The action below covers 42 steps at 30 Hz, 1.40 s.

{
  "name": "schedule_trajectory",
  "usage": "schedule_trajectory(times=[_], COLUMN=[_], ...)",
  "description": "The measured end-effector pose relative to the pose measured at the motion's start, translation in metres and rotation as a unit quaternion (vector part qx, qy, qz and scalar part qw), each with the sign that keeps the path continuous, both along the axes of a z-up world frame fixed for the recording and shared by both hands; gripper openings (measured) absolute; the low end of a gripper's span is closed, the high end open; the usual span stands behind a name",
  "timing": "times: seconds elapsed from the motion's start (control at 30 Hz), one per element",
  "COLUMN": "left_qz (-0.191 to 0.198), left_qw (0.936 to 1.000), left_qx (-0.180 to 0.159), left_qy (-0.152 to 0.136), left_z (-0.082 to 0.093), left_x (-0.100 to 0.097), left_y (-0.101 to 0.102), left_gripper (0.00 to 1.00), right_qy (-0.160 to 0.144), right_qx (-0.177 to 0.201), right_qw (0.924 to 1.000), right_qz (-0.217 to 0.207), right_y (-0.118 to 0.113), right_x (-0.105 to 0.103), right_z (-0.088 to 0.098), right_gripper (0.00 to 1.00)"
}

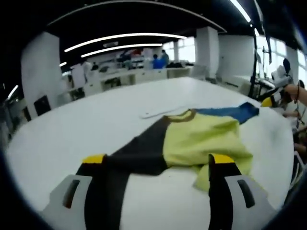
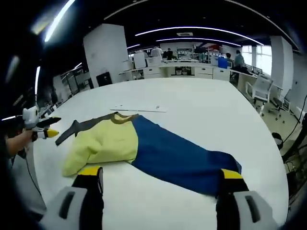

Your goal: Fold the garment on the visible template until the final outline fits inside the template.

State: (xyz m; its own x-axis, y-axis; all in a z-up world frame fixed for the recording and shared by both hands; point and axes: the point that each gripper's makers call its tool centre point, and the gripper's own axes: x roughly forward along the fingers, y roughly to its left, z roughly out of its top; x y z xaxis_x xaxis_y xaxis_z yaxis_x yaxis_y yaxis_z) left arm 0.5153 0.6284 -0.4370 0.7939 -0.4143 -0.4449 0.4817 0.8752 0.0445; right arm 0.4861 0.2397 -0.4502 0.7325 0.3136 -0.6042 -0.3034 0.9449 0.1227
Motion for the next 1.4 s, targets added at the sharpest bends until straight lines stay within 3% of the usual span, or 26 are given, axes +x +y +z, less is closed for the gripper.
schedule_trajectory(times=[0.27, 0.43, 0.5, 0.83, 1.07, 1.4], left_qz=[-0.050, -0.067, -0.078, -0.123, -0.114, -0.106], left_qw=[0.9987, 0.9976, 0.9962, 0.9910, 0.9900, 0.9905], left_qx=[-0.008, -0.003, 0.000, 0.018, 0.034, 0.045], left_qy=[0.000, 0.015, 0.037, 0.050, 0.075, 0.075], left_z=[-0.003, -0.013, -0.021, -0.040, -0.064, -0.085], left_x=[-0.030, -0.046, -0.056, -0.083, -0.086, -0.081], left_y=[-0.045, -0.068, -0.079, -0.123, -0.131, -0.131], left_gripper=[0.82, 0.80, 0.78, 0.69, 0.58, 0.48], right_qy=[-0.013, -0.016, -0.015, -0.012, -0.020, -0.024], right_qx=[0.013, 0.009, 0.012, 0.027, 0.005, 0.010], right_qw=[0.9993, 0.9987, 0.9984, 0.9969, 0.9955, 0.9922], right_qz=[0.033, 0.048, 0.054, 0.073, 0.092, 0.122], right_y=[0.028, 0.038, 0.042, 0.059, 0.062, 0.078], right_x=[-0.014, -0.024, -0.029, -0.054, -0.058, -0.071], right_z=[0.009, 0.009, 0.008, 0.002, 0.001, 0.001], right_gripper=[1.00, 1.00, 1.00, 0.99, 0.99, 0.99])
